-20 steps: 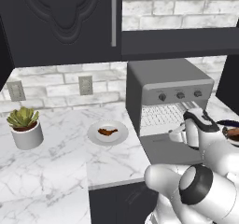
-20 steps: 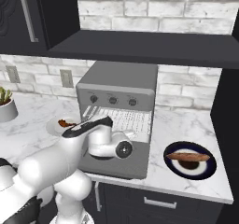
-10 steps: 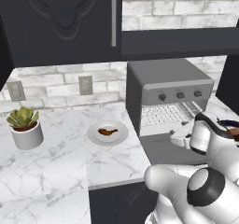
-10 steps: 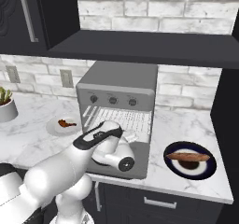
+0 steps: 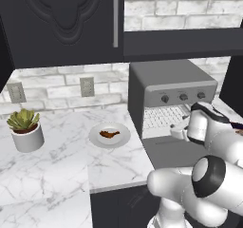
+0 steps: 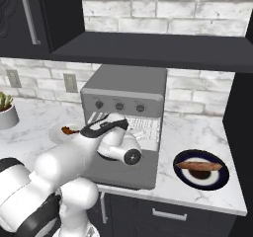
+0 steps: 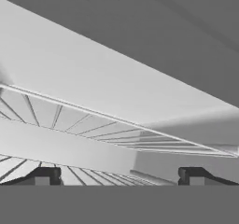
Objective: Open the toaster oven door. Place the baguette on the top rack in the toaster oven and place the chicken drumstick on the bottom rack.
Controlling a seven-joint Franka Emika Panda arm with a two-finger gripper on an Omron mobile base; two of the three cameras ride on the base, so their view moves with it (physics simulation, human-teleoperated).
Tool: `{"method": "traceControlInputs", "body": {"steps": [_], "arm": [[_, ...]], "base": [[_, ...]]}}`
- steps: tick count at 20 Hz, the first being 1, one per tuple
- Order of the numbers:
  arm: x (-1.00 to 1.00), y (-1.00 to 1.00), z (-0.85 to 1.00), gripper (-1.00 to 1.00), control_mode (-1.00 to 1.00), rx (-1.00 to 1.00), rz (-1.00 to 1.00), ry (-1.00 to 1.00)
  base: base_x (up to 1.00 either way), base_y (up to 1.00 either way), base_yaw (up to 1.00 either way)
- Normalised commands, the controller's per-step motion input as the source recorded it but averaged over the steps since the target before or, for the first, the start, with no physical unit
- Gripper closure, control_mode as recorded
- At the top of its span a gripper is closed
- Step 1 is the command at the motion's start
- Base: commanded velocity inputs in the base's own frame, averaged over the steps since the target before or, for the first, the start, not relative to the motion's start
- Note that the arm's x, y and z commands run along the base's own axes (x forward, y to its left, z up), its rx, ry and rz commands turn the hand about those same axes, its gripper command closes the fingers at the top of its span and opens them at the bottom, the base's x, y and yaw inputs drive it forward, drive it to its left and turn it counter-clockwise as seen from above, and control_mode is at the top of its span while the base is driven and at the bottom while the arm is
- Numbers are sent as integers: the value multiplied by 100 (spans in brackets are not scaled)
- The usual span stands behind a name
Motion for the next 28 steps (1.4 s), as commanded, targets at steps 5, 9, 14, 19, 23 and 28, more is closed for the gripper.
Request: {"method": "traceControlInputs", "body": {"steps": [5,9,14,19,23,28], "arm": [[36,0,-84,-100,-100,-9,-1,6],[22,0,-74,-100,-100,-8,0,2],[25,0,-37,-100,-100,-5,0,0],[36,0,-46,100,-100,-11,0,12],[35,7,-22,100,-100,-14,0,23],[5,6,-11,100,-100,-16,3,32]], "base": [[0,0,0],[0,0,0],[0,0,0],[0,0,0],[0,0,0],[0,0,0]]}}
